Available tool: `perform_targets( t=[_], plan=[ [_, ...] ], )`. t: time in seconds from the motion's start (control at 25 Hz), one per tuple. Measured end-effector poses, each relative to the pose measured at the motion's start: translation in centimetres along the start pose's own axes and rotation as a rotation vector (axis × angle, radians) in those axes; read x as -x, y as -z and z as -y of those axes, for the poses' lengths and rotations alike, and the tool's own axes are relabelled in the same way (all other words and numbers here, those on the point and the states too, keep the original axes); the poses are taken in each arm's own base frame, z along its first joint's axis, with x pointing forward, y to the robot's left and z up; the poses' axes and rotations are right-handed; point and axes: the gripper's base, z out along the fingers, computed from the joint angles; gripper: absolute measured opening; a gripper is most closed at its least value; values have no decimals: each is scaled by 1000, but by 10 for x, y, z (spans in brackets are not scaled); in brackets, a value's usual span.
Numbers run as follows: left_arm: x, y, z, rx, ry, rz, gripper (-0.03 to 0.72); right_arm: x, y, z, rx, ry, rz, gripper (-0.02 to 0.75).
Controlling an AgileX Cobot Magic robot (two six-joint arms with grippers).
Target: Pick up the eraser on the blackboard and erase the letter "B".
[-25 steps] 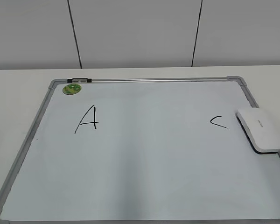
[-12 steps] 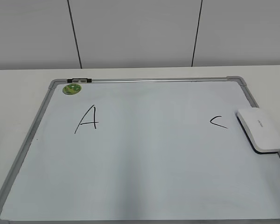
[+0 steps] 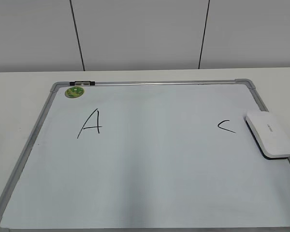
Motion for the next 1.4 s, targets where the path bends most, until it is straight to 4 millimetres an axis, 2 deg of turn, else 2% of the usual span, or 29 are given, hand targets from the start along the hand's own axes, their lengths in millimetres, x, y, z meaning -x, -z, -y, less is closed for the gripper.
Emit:
perform_targets(
  t=[0.32, 0.48, 0.92, 1.2, 1.4],
  plan=[
    [0, 1, 0, 0, 0, 6, 437, 0, 0, 0, 2, -1, 2, 574],
    [-6, 10, -2, 2, 15, 74, 437, -3, 5, 0, 0, -2, 40, 574],
    [-40, 45, -6, 39, 85, 366, 437, -33, 34, 1, -109, -117, 309, 574],
    [-51, 53, -6, 38, 90, 446, 437, -49, 44, -2, -148, -134, 436, 574],
    [-52, 53, -6, 36, 92, 449, 437, -51, 45, -3, -152, -135, 449, 574]
  ],
)
